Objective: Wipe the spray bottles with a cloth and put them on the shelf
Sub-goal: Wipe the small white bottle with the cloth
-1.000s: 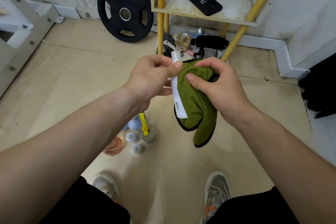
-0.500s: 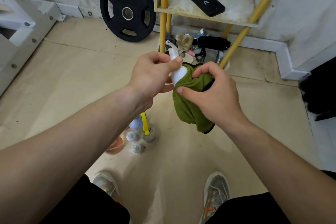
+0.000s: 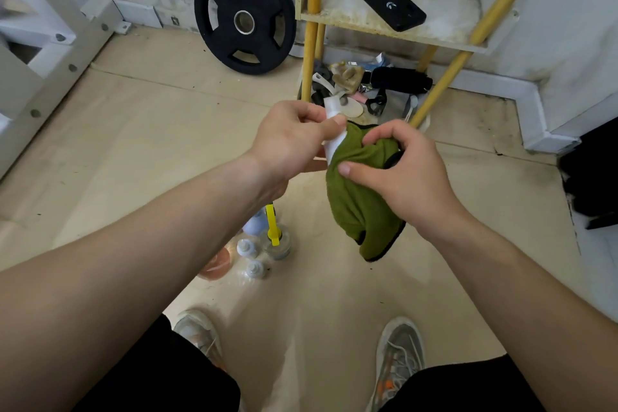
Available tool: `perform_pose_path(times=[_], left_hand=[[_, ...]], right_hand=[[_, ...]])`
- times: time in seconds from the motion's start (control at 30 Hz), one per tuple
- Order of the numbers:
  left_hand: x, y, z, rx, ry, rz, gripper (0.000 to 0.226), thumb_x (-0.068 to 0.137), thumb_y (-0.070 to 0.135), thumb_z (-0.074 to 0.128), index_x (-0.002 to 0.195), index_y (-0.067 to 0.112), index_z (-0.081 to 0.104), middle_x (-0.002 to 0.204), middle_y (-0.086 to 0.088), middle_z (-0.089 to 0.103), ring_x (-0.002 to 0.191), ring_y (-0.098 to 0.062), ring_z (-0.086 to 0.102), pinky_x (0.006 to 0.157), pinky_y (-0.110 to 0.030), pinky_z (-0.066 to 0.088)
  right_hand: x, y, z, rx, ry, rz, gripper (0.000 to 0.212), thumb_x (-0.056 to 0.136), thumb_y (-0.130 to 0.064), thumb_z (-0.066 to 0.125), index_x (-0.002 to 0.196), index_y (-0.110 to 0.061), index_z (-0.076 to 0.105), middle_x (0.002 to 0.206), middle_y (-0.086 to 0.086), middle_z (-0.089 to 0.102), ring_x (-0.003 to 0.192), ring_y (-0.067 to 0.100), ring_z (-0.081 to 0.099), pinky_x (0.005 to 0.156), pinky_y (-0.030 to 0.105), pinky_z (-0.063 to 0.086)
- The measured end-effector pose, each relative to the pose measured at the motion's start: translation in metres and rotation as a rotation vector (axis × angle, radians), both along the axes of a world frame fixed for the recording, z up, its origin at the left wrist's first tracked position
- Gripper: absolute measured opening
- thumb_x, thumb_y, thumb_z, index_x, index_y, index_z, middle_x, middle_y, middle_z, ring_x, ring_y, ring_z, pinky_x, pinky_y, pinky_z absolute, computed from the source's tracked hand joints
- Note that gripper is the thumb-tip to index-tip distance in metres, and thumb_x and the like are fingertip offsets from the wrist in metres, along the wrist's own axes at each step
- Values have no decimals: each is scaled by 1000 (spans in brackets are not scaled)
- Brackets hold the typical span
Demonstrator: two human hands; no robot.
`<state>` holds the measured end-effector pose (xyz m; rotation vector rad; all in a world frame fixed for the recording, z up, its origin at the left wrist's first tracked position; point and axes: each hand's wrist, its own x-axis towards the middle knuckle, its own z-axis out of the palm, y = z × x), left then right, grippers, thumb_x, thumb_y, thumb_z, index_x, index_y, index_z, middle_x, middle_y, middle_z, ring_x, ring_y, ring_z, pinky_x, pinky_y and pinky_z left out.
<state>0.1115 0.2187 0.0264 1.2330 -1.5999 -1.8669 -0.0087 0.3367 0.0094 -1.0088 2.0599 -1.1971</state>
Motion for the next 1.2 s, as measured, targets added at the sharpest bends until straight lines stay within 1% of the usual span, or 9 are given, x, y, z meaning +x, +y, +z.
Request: perform_pose_path(times=[0.1,0.3,0.4,0.47,0.67,0.8,0.87,1.03,1.2], left_hand=[[1,-8,-1,-32,0,12,16,96,19,67,98,4,62,76,-2,62,62,-17,67,58,-30,60],[2,-14,-4,-111,17,-62,18,101,16,59,100,-3,62,84,-13,55,74,-18,62,66,-27,60],[4,-11,-3,-131,57,-167,16,103,13,55,89,11,63,90,-14,58,77,-16,64,71,-29,60],[4,-7,-4,-125,79,-218,15,103,12,54,93,12,65,94,-15,60,82,-18,65,73,-30,61],[5,-2,-4,-72,147,-290,20,104,8,50,95,15,66,96,-12,62,84,-15,66,77,-33,61],[5,-8,-4,-49,151,-210,17,104,10,50,95,11,64,92,-14,57,81,-18,65,80,-38,61],[5,-14,-3,-8,152,-133,18,104,11,50,92,9,63,91,-14,55,81,-21,65,82,-41,61],[8,-23,-4,46,139,-49,17,105,13,48,99,6,63,93,-10,61,79,-18,66,79,-38,63],[6,-19,-6,29,133,-24,15,104,15,51,104,6,62,95,-10,62,81,-19,67,72,-33,62]], right_hand=[[0,2,-2,49,35,55,43,66,-32,95,93,-34,61,94,-14,64,86,0,61,65,20,48],[-20,3,0,33,-110,128,31,68,-22,94,86,-30,70,91,-9,71,89,14,69,83,40,60],[-25,5,-2,-25,-249,145,24,74,-17,88,84,-30,72,82,-16,71,82,6,70,76,31,60],[-26,4,-3,-74,-318,130,22,76,-14,85,86,-28,72,79,-16,71,80,4,70,72,24,57],[-27,2,-5,-136,-460,41,30,67,-31,80,95,-22,74,97,1,73,95,18,71,77,30,57],[-27,1,-7,-131,-379,80,15,78,-20,80,89,-26,73,86,-8,73,85,10,70,74,25,56],[-27,1,-9,-99,-307,145,20,79,-13,82,82,-31,74,82,-14,72,83,7,69,75,25,55],[-27,0,-7,-12,-161,240,27,73,-20,90,77,-41,74,93,-10,71,98,21,68,93,47,57],[-22,1,-2,-39,-119,204,23,72,-22,91,77,-36,74,92,-9,72,96,17,69,89,44,59]])
